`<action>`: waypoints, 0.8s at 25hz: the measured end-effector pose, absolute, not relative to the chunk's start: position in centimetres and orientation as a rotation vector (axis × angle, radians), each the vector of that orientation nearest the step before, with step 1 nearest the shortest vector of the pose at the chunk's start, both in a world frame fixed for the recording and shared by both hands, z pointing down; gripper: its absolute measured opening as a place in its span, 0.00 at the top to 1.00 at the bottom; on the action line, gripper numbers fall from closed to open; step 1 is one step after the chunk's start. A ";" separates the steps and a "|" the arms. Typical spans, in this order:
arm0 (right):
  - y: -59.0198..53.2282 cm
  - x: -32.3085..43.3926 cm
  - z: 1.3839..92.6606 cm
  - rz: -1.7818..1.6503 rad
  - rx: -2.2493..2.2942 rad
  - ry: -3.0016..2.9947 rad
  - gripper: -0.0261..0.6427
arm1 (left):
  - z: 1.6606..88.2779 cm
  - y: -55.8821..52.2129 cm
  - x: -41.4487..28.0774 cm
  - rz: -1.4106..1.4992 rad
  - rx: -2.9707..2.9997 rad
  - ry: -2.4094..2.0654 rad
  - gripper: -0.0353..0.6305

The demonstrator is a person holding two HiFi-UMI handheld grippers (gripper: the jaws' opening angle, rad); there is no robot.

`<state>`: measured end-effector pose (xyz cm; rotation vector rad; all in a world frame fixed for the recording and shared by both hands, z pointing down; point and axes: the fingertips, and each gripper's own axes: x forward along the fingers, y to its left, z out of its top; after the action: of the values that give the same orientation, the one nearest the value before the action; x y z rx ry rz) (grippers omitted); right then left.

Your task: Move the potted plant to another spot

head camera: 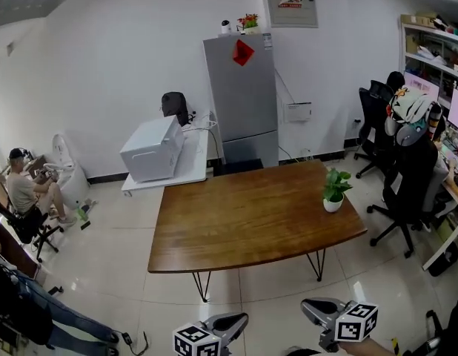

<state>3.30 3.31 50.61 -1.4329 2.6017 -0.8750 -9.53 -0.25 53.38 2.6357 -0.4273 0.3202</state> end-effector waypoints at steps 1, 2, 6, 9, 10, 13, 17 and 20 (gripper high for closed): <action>4.0 2.2 50.2 -0.870 -1.380 2.644 0.96 | 53.1 0.4 -9.8 0.305 2.642 -0.437 0.96; 4.7 1.2 49.9 -0.867 -1.325 2.687 0.96 | 52.7 1.0 -9.9 0.285 2.645 -0.451 0.96; 6.7 -0.8 48.9 -0.846 -1.185 2.785 0.96 | 51.5 3.5 -9.0 0.240 2.671 -0.473 0.96; 8.0 0.6 48.8 -0.831 -1.217 2.788 0.96 | 51.6 5.0 -7.7 0.256 2.676 -0.466 0.96; 8.3 1.3 48.7 -0.829 -1.234 2.785 0.96 | 51.5 5.4 -7.2 0.263 2.680 -0.461 0.96; 9.3 3.2 48.6 -0.826 -1.264 2.763 0.96 | 51.2 6.5 -5.8 0.293 2.696 -0.451 0.96; 10.0 5.0 48.5 -0.831 -1.281 2.735 0.96 | 49.7 8.2 -4.4 0.307 2.726 -0.450 0.96; 10.1 5.4 48.2 -0.791 -1.288 2.755 0.96 | 49.4 8.8 -4.3 0.325 2.731 -0.481 0.96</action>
<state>5.44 10.07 48.24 -1.2883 2.7546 -0.7913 -4.33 8.83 49.39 2.7315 -0.4809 0.3255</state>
